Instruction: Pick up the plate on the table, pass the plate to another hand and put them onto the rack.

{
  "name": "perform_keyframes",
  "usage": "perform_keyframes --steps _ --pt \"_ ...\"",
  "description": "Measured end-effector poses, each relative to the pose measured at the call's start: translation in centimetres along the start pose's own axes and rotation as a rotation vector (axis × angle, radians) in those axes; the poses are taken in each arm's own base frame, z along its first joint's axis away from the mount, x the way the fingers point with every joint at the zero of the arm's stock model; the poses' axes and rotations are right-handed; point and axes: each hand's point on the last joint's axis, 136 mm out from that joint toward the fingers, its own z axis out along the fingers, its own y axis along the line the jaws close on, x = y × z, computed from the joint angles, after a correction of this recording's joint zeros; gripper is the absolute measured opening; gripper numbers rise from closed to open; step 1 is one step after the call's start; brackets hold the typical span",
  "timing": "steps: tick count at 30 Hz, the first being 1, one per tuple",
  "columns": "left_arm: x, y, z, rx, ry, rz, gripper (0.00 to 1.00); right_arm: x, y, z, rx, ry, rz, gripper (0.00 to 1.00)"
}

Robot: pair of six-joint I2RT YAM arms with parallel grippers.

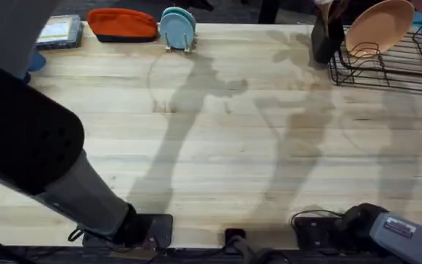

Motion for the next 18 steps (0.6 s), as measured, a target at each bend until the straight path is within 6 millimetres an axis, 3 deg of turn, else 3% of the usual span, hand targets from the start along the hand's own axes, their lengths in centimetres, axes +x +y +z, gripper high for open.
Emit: perform_keyframes --steps 1,3,8,14,18 --pt "0.0 0.0 0.0 0.0 0.0 0.0 0.995 0.2 0.2 0.7 -0.006 -0.003 -0.022 0.031" --pt "-0.1 0.0 0.0 0.001 -0.003 0.002 0.995 2.1 1.9 4.2 -0.042 -0.006 -0.171 0.031" --pt "-0.2 -0.1 0.0 0.002 -0.008 0.005 0.995 3.2 4.0 5.9 -0.097 0.0 -0.323 0.031" --pt "-0.2 -0.1 0.0 0.002 -0.009 0.005 0.995 2.8 7.8 8.9 -0.155 -0.062 -0.559 0.031" --pt "-0.2 -0.1 0.0 0.002 -0.009 0.005 0.995 2.5 8.4 10.0 -0.141 -0.088 -0.604 0.03"
